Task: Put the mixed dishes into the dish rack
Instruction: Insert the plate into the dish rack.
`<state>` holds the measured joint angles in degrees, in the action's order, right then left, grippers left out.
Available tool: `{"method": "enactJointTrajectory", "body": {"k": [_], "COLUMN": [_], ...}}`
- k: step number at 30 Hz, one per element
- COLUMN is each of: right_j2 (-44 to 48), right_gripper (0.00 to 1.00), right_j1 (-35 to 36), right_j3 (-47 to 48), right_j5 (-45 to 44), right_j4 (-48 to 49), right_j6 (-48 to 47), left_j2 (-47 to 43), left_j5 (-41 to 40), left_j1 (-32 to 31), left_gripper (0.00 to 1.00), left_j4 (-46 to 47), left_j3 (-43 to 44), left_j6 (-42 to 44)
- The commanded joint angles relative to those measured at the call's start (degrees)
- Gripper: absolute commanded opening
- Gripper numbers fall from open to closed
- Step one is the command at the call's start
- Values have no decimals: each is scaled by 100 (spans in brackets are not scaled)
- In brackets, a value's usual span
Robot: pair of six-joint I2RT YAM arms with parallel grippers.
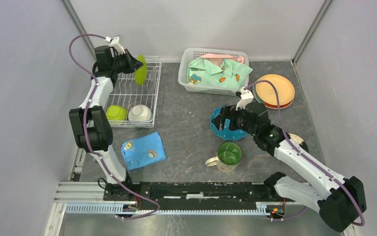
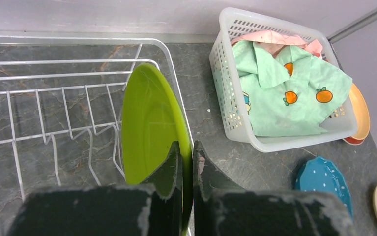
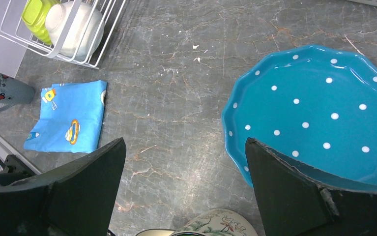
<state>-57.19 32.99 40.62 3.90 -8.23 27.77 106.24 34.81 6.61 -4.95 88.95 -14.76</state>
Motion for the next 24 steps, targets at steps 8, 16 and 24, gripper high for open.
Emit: {"method": "enactJointTrajectory", "body": {"k": [8,16,24], "right_j2": [4,7,15], "right_gripper": [98,98,98], "right_j1": [-13,-4,-8], "right_j3": [244,194,192], "right_j5": [-26,-59,-91], "right_j4": [220,259,259], "right_j6": [-76,-63,-91], "left_j2": [572,623,232], "left_j5": [323,235,-71], "left_j1": [-25,-24,-121], "left_gripper": [8,8,5], "left_j4": [776,789,536], "left_j3": [-363,-384,-53], "left_j6": [-167,-169,-420]}}
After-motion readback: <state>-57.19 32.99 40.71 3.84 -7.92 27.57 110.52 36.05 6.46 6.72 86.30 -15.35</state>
